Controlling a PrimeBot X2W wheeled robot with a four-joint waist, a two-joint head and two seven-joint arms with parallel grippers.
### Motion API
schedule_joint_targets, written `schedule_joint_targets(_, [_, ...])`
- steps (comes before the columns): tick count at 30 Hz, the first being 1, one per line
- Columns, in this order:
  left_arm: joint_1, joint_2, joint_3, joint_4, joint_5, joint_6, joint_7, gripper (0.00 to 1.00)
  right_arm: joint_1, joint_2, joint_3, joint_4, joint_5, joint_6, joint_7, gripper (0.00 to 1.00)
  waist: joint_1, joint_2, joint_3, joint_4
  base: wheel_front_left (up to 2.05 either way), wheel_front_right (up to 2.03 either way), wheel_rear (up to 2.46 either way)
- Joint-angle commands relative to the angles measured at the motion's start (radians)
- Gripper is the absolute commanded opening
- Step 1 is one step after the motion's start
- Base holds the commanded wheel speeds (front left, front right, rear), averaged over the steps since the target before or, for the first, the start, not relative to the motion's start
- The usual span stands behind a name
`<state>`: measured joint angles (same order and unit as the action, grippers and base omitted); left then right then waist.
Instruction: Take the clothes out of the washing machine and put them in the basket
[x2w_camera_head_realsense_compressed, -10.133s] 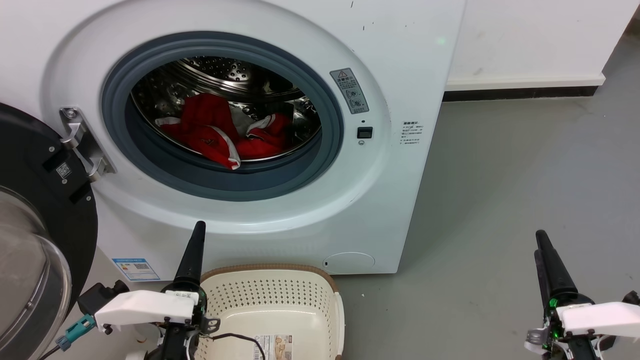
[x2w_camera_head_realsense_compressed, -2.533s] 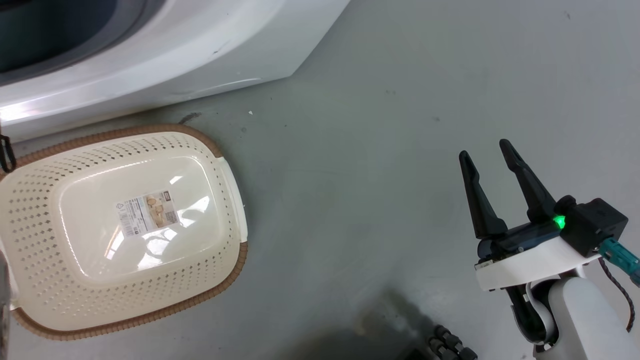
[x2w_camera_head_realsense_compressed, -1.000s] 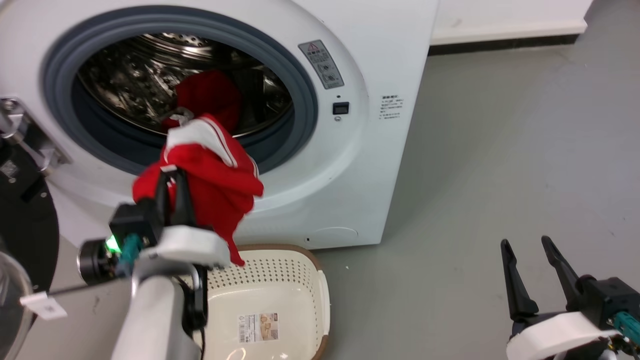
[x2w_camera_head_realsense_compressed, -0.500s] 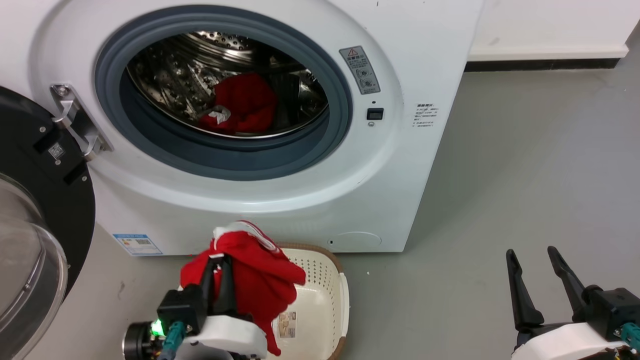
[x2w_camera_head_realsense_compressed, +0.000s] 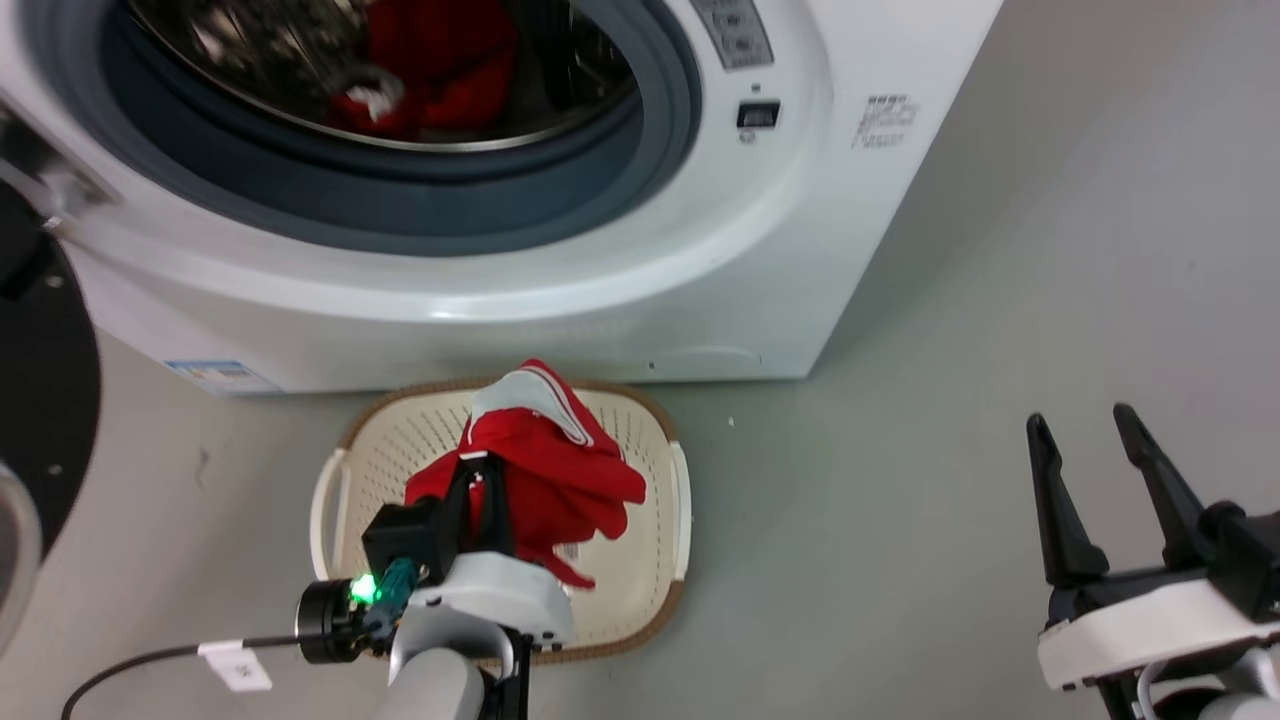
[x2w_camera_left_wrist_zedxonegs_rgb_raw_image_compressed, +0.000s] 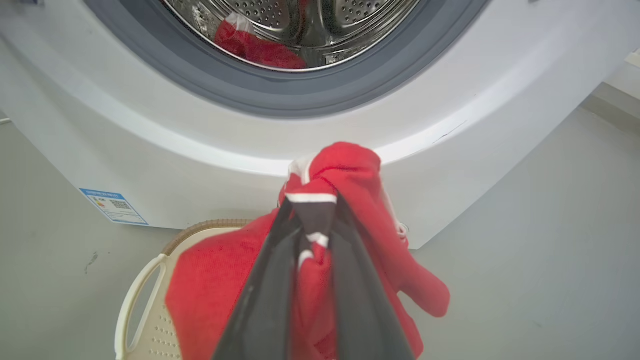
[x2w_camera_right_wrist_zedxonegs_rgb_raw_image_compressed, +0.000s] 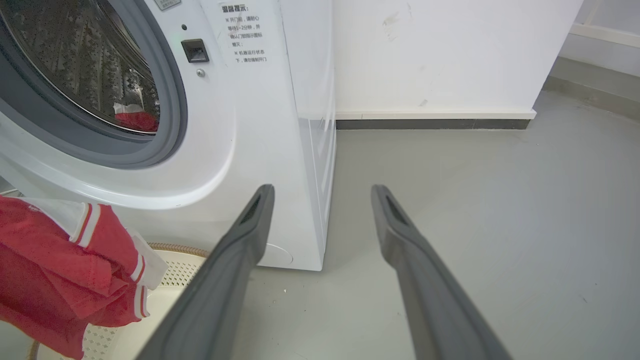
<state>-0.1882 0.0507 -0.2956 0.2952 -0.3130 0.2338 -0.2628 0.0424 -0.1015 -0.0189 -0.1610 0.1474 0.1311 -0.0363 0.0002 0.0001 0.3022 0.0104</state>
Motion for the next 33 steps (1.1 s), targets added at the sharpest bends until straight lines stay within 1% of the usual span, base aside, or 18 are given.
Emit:
schedule_joint_targets(1, [-0.041, -0.001, -0.011, 0.028, -0.013, 0.009, -0.003, 0.00, -0.038, -0.020, 0.009, 0.003, 0.016, -0.001, -0.015, 1.00, -0.0002, -0.0001, 0.112, -0.032, 0.00, 0.00, 0.00])
schedule_joint_targets(4, [-0.090, 0.000, -0.026, 0.086, -0.033, 0.024, -0.003, 0.00, -0.074, -0.043, 0.023, 0.018, 0.037, -0.001, -0.033, 1.00, -0.0002, -0.0001, 0.173, -0.043, 0.00, 0.00, 0.00])
schedule_joint_targets(7, [-0.136, 0.000, -0.027, 0.156, -0.054, 0.029, -0.003, 0.00, -0.116, -0.063, 0.047, 0.041, 0.061, -0.001, -0.055, 1.00, -0.0002, -0.0001, 0.226, -0.056, 0.00, 0.00, 0.00])
schedule_joint_targets(9, [-0.170, -0.001, -0.029, 0.198, -0.069, 0.028, -0.003, 0.00, -0.138, -0.073, 0.061, 0.056, 0.076, -0.001, -0.069, 1.00, -0.0002, -0.0001, 0.257, -0.066, 0.00, 0.00, 0.00])
schedule_joint_targets(10, [-0.170, -0.001, -0.029, 0.198, -0.069, 0.028, -0.003, 0.00, -0.138, -0.073, 0.061, 0.056, 0.076, -0.001, -0.069, 1.00, -0.0002, -0.0001, 0.257, -0.066, 0.00, 0.00, 0.00])
schedule_joint_targets(17, [-0.283, 0.000, -0.026, 0.362, -0.098, 0.025, -0.003, 0.00, -0.205, -0.104, 0.099, 0.096, 0.113, -0.001, -0.110, 1.00, -0.0002, -0.0001, 0.356, -0.103, 0.00, 0.00, 0.00])
schedule_joint_targets(21, [-0.345, -0.001, -0.021, 0.473, -0.115, 0.016, -0.003, 0.00, -0.238, -0.113, 0.120, 0.126, 0.133, -0.001, -0.133, 1.00, -0.0002, -0.0001, 0.393, -0.128, 0.00, 0.00, 0.00])
schedule_joint_targets(23, [-0.365, -0.001, -0.036, 0.544, -0.125, 0.014, -0.003, 0.00, -0.253, -0.117, 0.133, 0.143, 0.142, -0.001, -0.143, 1.00, -0.0002, -0.0001, 0.406, -0.141, 0.00, 0.00, 0.00])
schedule_joint_targets(24, [-0.395, 0.000, -0.034, 0.621, -0.144, 0.023, -0.003, 0.00, -0.276, -0.118, 0.156, 0.169, 0.153, -0.001, -0.159, 1.00, -0.0002, -0.0001, 0.417, -0.165, 0.00, 0.00, 0.00])
schedule_joint_targets(29, [-0.410, 0.000, -0.018, 0.670, -0.161, 0.040, -0.003, 0.00, -0.297, -0.115, 0.168, 0.206, 0.162, -0.001, -0.179, 1.00, -0.0002, -0.0001, 0.418, -0.182, 0.00, 0.00, 0.00])
schedule_joint_targets(30, [-0.405, 0.000, -0.015, 0.674, -0.159, 0.039, -0.003, 0.28, -0.297, -0.115, 0.168, 0.215, 0.163, -0.001, -0.183, 1.00, -0.0002, -0.0001, 0.413, -0.182, 0.00, 0.00, 0.00])
schedule_joint_targets(31, [-0.397, 0.000, -0.016, 0.679, -0.158, 0.037, -0.003, 0.90, -0.294, -0.117, 0.165, 0.223, 0.154, -0.001, -0.186, 1.00, -0.0002, -0.0001, 0.404, -0.180, 0.00, 0.00, 0.00])
schedule_joint_targets(32, [-0.391, 0.000, -0.015, 0.679, -0.160, 0.036, -0.003, 1.00, -0.292, -0.119, 0.161, 0.230, 0.148, -0.001, -0.189, 1.00, -0.0002, -0.0001, 0.394, -0.176, 0.00, 0.00, 0.00])
schedule_joint_targets(33, [-0.385, 0.000, -0.015, 0.677, -0.164, 0.035, -0.003, 1.00, -0.289, -0.117, 0.159, 0.236, 0.144, -0.001, -0.192, 1.00, -0.0002, -0.0001, 0.381, -0.171, 0.00, 0.00, 0.00])
